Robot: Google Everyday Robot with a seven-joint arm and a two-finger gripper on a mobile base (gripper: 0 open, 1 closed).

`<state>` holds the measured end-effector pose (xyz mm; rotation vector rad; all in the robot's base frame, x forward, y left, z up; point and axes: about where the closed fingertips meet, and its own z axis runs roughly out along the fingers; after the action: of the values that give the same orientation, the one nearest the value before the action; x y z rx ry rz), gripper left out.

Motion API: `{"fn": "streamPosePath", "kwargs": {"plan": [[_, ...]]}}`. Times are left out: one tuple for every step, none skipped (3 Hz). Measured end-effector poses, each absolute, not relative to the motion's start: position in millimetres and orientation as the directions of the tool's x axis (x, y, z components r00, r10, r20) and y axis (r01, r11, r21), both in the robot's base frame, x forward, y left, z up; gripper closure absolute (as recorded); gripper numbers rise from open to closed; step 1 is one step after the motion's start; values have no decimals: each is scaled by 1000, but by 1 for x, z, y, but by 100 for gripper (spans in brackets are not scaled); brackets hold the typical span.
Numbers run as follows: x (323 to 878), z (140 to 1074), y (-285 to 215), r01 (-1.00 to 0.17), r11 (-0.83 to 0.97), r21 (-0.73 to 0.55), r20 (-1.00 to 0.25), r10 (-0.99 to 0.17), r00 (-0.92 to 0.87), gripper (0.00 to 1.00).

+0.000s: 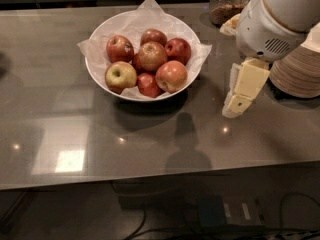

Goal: Pick apple from white bowl

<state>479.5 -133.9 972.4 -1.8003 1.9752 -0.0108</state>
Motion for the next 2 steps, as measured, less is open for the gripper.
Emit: {"fn": "streamPosePath", "kwargs": {"plan": [[480,972,-134,-940,142,-310,-329,-944,-33,0],[490,965,-129,-939,153,-309,-389,-921,-23,0]]}}
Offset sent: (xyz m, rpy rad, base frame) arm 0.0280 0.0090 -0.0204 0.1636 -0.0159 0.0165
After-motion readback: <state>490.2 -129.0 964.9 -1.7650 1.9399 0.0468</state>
